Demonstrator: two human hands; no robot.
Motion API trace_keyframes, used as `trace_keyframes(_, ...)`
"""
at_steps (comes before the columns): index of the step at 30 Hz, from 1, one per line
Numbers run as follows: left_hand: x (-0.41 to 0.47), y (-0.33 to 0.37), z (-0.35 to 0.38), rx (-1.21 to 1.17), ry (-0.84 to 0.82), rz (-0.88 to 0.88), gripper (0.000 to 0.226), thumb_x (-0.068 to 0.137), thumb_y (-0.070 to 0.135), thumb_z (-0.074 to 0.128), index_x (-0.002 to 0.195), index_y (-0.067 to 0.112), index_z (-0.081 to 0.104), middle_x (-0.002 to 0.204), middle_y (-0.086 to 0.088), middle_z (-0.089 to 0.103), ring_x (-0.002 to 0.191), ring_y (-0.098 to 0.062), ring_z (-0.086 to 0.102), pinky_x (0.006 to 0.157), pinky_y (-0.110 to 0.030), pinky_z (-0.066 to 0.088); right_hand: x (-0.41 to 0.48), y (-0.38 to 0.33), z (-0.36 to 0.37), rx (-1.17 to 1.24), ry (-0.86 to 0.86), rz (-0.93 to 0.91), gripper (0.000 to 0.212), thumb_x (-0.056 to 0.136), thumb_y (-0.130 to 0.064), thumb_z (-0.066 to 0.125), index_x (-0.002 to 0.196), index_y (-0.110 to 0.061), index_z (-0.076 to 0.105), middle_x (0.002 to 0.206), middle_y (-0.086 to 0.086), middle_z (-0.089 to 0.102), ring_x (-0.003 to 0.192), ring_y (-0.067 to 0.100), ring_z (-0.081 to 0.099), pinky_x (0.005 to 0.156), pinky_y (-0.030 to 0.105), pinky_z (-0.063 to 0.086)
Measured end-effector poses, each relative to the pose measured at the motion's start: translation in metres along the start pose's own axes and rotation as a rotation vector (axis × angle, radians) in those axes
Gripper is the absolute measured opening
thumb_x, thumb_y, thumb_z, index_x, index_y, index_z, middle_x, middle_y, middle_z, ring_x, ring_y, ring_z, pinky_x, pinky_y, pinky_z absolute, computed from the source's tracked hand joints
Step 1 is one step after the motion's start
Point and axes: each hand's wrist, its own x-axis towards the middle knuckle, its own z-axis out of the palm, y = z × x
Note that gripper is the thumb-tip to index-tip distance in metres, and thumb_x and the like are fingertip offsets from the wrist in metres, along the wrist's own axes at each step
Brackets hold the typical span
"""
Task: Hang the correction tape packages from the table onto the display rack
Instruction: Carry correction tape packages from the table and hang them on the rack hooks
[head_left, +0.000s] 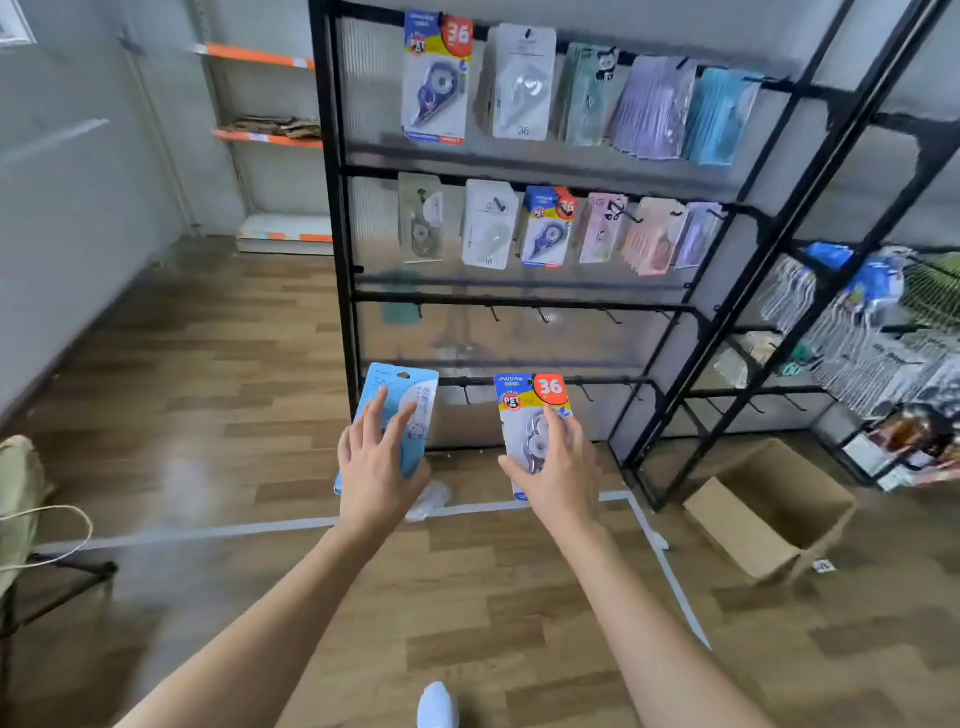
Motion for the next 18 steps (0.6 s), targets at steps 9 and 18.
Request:
trace_keyframes(9, 0.148, 0.036, 0.078, 0.006, 0.074, 0.063, 0.067, 0.071, 0.010, 0.074, 0.134, 0.013, 0.051, 0.150, -0.016, 0.031, 0.133, -0.040, 0.031, 0.109, -0.048, 0.021, 0.158, 0.035, -0.020, 0.024, 0.118, -0.060, 0.082, 0.077, -0.046, 0.072, 0.143, -0.016, 0.033, 0.142, 0.008, 0.035, 0.126, 0.028, 0.039, 0.098, 0.041, 0.040)
trace_keyframes(18, 0.247, 0.061, 0.134, 0.044, 0.074, 0.093, 0.069, 0.074, 0.015, 0.073, 0.137, 0.018, 0.046, 0.154, -0.012, 0.024, 0.137, -0.033, 0.022, 0.112, -0.042, 0.013, 0.276, 0.063, -0.018, 0.025, 0.177, -0.074, 0.084, 0.078, -0.047, 0.071, 0.144, -0.015, 0.031, 0.146, 0.012, 0.034, 0.129, 0.030, 0.037, 0.100, 0.044, 0.039)
